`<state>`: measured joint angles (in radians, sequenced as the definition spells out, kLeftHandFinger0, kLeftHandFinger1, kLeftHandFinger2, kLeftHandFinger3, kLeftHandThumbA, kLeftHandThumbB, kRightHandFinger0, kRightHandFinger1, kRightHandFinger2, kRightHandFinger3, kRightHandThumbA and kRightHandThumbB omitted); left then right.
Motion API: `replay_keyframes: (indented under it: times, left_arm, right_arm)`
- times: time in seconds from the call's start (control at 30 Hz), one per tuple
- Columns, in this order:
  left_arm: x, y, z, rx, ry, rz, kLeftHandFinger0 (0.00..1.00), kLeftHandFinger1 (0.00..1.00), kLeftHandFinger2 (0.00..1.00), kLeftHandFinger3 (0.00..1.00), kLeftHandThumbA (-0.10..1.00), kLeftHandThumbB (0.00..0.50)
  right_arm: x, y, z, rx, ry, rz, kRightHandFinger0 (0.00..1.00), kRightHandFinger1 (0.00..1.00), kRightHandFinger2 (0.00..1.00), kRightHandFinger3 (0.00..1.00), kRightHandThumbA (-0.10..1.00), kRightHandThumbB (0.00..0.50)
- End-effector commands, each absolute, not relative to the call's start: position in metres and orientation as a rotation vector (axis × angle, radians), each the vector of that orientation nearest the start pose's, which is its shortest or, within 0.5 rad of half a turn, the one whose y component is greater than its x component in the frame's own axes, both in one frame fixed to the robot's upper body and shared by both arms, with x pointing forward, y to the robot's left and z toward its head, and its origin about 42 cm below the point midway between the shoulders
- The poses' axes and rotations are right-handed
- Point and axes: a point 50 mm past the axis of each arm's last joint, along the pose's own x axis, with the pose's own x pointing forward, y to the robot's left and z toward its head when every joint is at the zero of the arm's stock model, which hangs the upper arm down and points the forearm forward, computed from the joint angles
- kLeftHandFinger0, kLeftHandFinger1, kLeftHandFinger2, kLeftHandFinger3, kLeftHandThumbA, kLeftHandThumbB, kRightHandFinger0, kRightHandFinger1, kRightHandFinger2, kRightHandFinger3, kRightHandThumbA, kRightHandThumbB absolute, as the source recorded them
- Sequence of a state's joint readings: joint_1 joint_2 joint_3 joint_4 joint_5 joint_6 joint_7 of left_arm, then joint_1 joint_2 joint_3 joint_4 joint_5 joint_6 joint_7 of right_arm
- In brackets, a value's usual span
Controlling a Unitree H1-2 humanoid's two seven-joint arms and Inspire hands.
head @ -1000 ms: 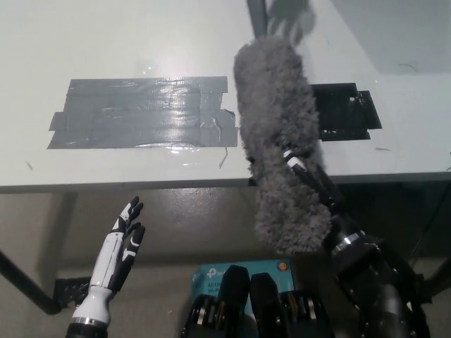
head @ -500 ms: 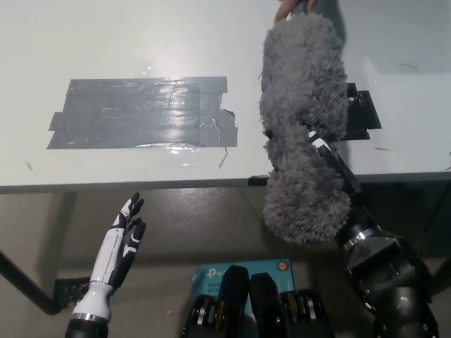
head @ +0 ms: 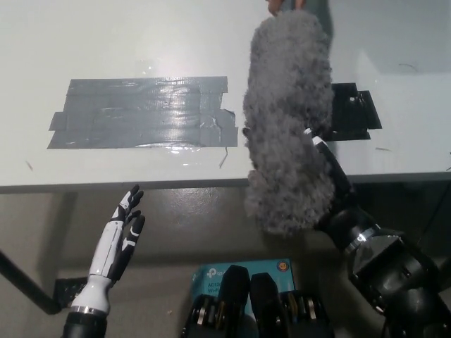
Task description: A grey duster is kept infront of the robot in the middle of the table and the robot extends its right arm to grab the duster, picks it up and hands it to a person
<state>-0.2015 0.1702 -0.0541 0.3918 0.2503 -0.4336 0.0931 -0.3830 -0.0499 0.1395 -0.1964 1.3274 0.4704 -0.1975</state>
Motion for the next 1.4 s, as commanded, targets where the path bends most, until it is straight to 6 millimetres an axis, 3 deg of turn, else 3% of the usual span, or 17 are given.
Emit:
replay_keyframes:
  times: [0.0,0.1,0.2,0.27,0.33,0.37,0.43,0.5,0.57,0.63,0.7,0.97,1.37]
  left_arm:
    - [0.350,0.249,0.102,0.406,-0.351,-0.073,0.94,1.00,1.00,1.00,1.00,0.190]
    - [0.350,0.250,0.101,0.405,-0.349,-0.069,0.94,1.00,1.00,1.00,1.00,0.190]
    - [0.350,0.250,0.100,0.408,-0.346,-0.072,0.94,1.00,1.00,1.00,1.00,0.192]
    - [0.348,0.251,0.099,0.407,-0.340,-0.075,0.94,1.00,1.00,1.00,1.00,0.195]
    - [0.346,0.251,0.097,0.410,-0.335,-0.074,0.94,1.00,1.00,1.00,1.00,0.197]
    - [0.346,0.251,0.097,0.410,-0.334,-0.074,0.94,1.00,1.00,1.00,1.00,0.198]
    - [0.344,0.251,0.095,0.407,-0.330,-0.073,0.94,1.00,1.00,1.00,1.00,0.198]
    - [0.340,0.252,0.093,0.406,-0.323,-0.073,0.94,1.00,1.00,1.00,1.00,0.194]
    - [0.338,0.251,0.091,0.403,-0.318,-0.073,0.94,1.00,1.00,1.00,1.00,0.187]
    - [0.336,0.250,0.089,0.398,-0.312,-0.074,0.94,1.00,1.00,1.00,1.00,0.189]
    - [0.334,0.248,0.086,0.397,-0.306,-0.069,0.93,1.00,1.00,1.00,1.00,0.184]
    - [0.323,0.246,0.077,0.386,-0.279,-0.075,0.93,1.00,1.00,1.00,1.00,0.188]
    - [0.313,0.245,0.071,0.377,-0.263,-0.069,0.91,0.99,1.00,1.00,0.98,0.190]
  right_arm:
    - [0.347,-0.123,0.271,0.976,0.050,0.848,1.00,1.00,1.00,1.00,0.71,0.464]
    - [0.346,-0.135,0.270,0.799,-0.034,0.795,1.00,1.00,1.00,1.00,0.87,0.484]
    - [0.342,-0.145,0.265,0.683,-0.106,0.700,1.00,1.00,1.00,1.00,0.82,0.467]
    - [0.339,-0.150,0.261,0.513,-0.172,0.589,1.00,1.00,1.00,1.00,0.86,0.474]
    - [0.335,-0.162,0.250,0.356,-0.247,0.497,1.00,1.00,1.00,1.00,0.84,0.421]
    - [0.335,-0.163,0.248,0.337,-0.254,0.486,1.00,1.00,1.00,1.00,0.84,0.419]
    - [0.334,-0.172,0.236,0.278,-0.270,0.434,1.00,1.00,1.00,1.00,0.79,0.427]
    - [0.332,-0.183,0.218,0.171,-0.277,0.386,1.00,1.00,1.00,1.00,0.83,0.416]
    - [0.330,-0.193,0.199,0.004,-0.278,0.321,1.00,1.00,1.00,1.00,0.88,0.446]
    - [0.329,-0.198,0.188,-0.075,-0.267,0.294,1.00,1.00,1.00,1.00,0.89,0.434]
    - [0.329,-0.206,0.163,-0.168,-0.236,0.271,1.00,1.00,1.00,1.00,0.89,0.417]
    - [0.327,-0.215,0.132,-0.242,-0.179,0.247,1.00,1.00,1.00,1.00,0.89,0.370]
    - [0.324,-0.217,0.123,-0.313,-0.171,0.237,1.00,1.00,1.00,1.00,0.92,0.391]
